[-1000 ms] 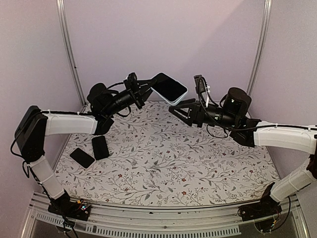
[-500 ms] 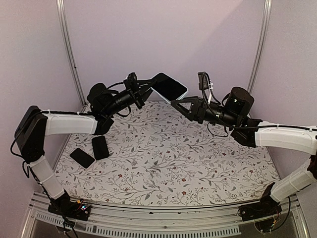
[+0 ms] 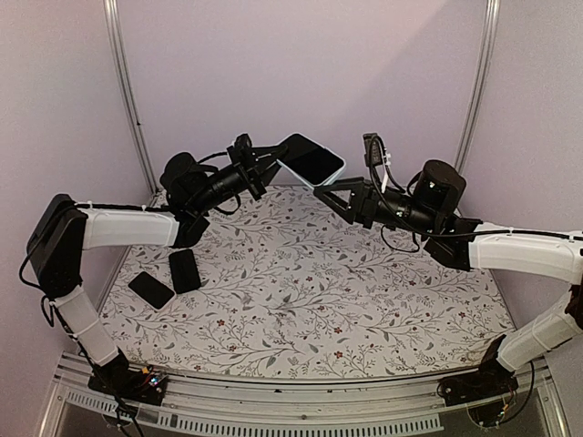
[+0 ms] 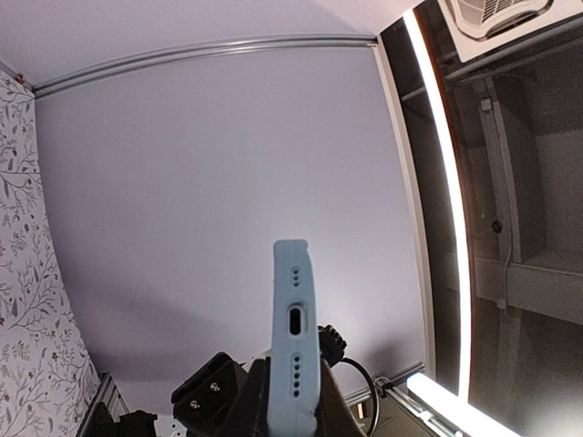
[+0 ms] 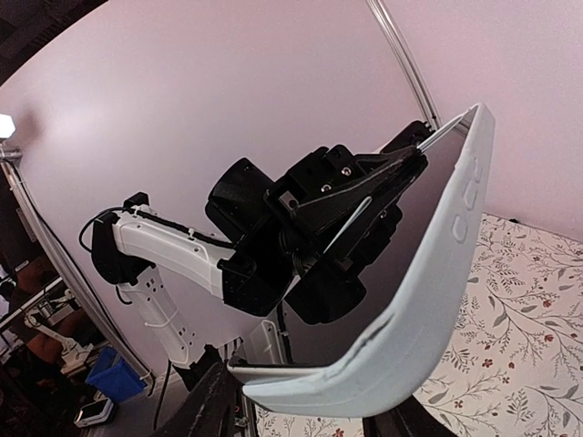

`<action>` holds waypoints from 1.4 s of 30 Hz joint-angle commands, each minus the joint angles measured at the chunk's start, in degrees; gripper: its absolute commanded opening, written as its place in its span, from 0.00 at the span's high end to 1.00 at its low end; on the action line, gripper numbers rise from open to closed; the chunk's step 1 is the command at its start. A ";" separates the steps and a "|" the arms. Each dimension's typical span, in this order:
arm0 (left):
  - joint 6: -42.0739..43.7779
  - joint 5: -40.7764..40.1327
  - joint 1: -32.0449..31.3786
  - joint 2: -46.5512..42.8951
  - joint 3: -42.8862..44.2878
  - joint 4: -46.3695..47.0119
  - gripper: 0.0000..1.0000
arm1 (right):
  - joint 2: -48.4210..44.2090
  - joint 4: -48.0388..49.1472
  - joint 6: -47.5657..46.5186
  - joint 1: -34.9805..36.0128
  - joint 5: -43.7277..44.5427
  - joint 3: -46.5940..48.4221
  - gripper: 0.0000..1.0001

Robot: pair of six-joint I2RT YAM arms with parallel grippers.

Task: Take the phone out of the phone case
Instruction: Remove the bottom left corner of the phone case from the phone.

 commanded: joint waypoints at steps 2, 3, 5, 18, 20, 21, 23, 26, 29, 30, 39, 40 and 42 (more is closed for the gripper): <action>-0.68 -0.72 -0.72 -2.40 0.62 3.12 1.00 | 0.19 -0.21 0.34 -0.51 1.81 0.12 0.61; -0.63 -0.61 -0.73 -2.36 0.70 3.17 1.00 | 0.33 -0.10 0.96 -0.73 1.73 0.20 0.62; -0.72 -0.48 -0.81 -2.31 0.59 3.71 1.00 | 0.53 0.07 1.97 -1.09 1.56 0.53 0.66; 0.73 1.48 -1.35 -0.91 2.29 13.60 1.00 | 3.73 -0.46 17.00 -5.24 -0.52 2.40 0.73; 1.28 1.44 -1.35 -1.07 2.21 14.75 1.00 | 4.56 -1.74 19.08 -5.50 -0.08 3.02 0.73; 1.52 1.63 -1.35 -1.16 2.39 15.07 1.00 | 4.81 -3.05 19.52 -5.58 0.38 3.32 0.72; 1.88 2.16 -1.43 -1.16 2.91 15.25 1.00 | 5.18 -5.41 19.73 -5.59 2.04 3.64 0.73; 1.94 2.48 -1.60 -1.25 3.09 15.43 1.00 | 5.71 -7.46 20.15 -5.81 3.80 3.81 0.73; 1.70 2.49 -1.61 -1.23 3.01 15.67 1.00 | 6.31 -9.97 20.49 -5.87 6.05 4.19 0.72; 1.54 2.42 -1.61 -1.25 2.93 15.81 1.00 | 6.42 -10.40 20.49 -5.93 6.71 4.14 0.72; 1.42 2.58 -1.70 -1.24 3.04 16.43 1.00 | 7.21 -14.75 20.44 -6.46 11.69 4.26 0.72; 1.54 2.60 -1.70 -1.21 3.01 16.40 1.00 | 7.23 -15.27 20.77 -6.45 12.02 4.49 0.72; 1.67 2.84 -1.85 -1.08 3.12 16.36 1.00 | 7.62 -15.55 21.22 -6.71 12.29 4.72 0.72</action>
